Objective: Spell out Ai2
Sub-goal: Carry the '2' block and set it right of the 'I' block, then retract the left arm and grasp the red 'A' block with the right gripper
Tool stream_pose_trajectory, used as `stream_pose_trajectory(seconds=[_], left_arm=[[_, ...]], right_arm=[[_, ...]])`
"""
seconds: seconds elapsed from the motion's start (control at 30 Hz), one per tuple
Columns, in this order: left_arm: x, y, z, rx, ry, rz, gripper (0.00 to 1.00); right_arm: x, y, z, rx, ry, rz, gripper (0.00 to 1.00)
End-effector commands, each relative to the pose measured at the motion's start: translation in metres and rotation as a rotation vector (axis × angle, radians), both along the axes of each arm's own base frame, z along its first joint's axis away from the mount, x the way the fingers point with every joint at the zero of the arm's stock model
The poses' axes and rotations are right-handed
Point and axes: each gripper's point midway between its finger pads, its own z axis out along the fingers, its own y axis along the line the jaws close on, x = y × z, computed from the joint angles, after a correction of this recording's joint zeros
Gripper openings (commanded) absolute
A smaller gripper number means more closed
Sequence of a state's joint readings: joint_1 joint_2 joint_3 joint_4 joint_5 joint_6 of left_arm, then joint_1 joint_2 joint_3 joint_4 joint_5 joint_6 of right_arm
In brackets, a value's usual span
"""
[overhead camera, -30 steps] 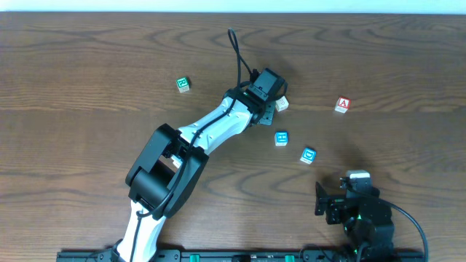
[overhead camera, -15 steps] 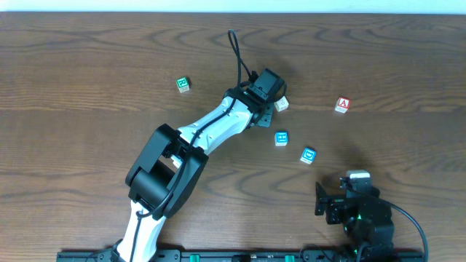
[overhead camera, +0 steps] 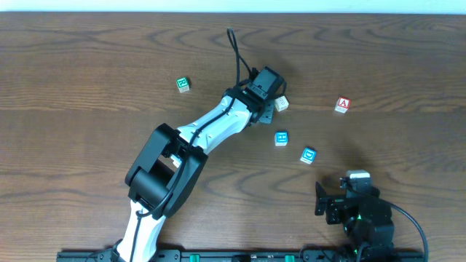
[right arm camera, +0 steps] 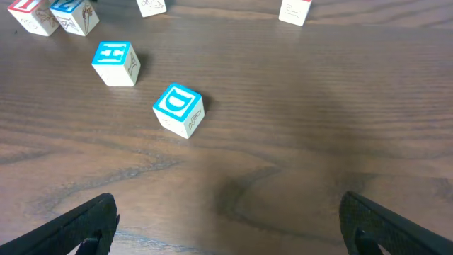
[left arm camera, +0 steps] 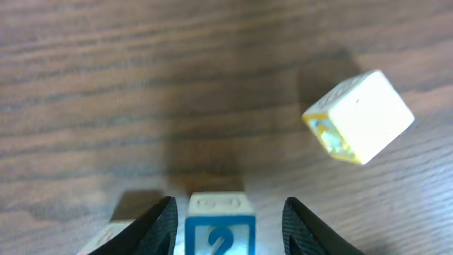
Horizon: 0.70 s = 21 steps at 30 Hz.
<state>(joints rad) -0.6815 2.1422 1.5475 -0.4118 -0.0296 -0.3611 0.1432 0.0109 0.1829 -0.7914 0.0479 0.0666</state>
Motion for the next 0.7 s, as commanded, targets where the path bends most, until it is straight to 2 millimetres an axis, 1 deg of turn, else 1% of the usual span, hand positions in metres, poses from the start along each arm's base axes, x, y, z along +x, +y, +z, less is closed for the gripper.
stream_pose_trajectory(seconds=[0.0, 0.1, 0.13, 0.17, 0.23, 0.27, 0.3, 0.33, 0.37, 0.4, 0.43, 0.5, 0.57, 0.63, 0.67], left_arm=[[0.011, -0.002, 0.008, -0.011, -0.038, -0.012, 0.49], [0.024, -0.006, 0.024, -0.007, -0.091, -0.049, 0.49], [0.029, -0.007, 0.036, -0.002, -0.109, -0.069, 0.49], [0.033, -0.006, 0.050, 0.002, -0.124, -0.077, 0.47], [0.040, 0.001, 0.088, 0.019, -0.157, -0.052, 0.46], [0.042, 0.005, 0.104, 0.021, -0.168, -0.042, 0.47], [0.041, 0.011, 0.124, 0.020, -0.178, -0.033, 0.47], [0.038, 0.017, 0.144, 0.013, -0.179, -0.036, 0.45], [0.029, 0.024, 0.169, -0.012, -0.173, -0.071, 0.43], [0.021, 0.032, 0.188, -0.041, -0.169, -0.087, 0.42], [0.013, 0.045, 0.210, -0.078, -0.172, -0.080, 0.42], [0.001, 0.069, 0.245, -0.123, -0.193, -0.059, 0.43], [-0.010, 0.094, 0.273, -0.150, -0.219, -0.028, 0.47], [-0.025, 0.125, 0.297, -0.150, -0.243, 0.013, 0.47], [-0.033, 0.137, 0.304, -0.143, -0.249, 0.023, 0.47]], right_arm=[[0.000, -0.001, -0.003, -0.008, 0.004, 0.003, 0.99], [0.000, -0.001, -0.003, -0.008, 0.004, 0.003, 0.99], [0.000, -0.001, -0.003, -0.008, 0.004, 0.003, 0.99], [0.000, -0.001, -0.003, -0.008, 0.004, 0.003, 0.99], [0.000, -0.001, -0.003, -0.008, 0.004, 0.003, 0.99], [0.000, -0.001, -0.003, -0.008, 0.004, 0.003, 0.99], [0.000, -0.001, -0.003, -0.008, 0.004, 0.003, 0.99], [0.000, -0.001, -0.003, -0.008, 0.004, 0.003, 0.99], [0.000, -0.001, -0.003, -0.008, 0.004, 0.002, 0.99], [0.000, -0.001, -0.003, -0.008, 0.004, 0.003, 0.99], [0.000, -0.001, -0.003, -0.008, 0.004, 0.003, 0.99], [0.000, -0.001, -0.003, -0.008, 0.004, 0.003, 0.99], [0.000, -0.001, -0.003, -0.008, 0.004, 0.003, 0.99], [0.000, -0.001, -0.003, -0.008, 0.004, 0.003, 0.99], [0.000, -0.001, -0.003, -0.008, 0.004, 0.003, 0.99]])
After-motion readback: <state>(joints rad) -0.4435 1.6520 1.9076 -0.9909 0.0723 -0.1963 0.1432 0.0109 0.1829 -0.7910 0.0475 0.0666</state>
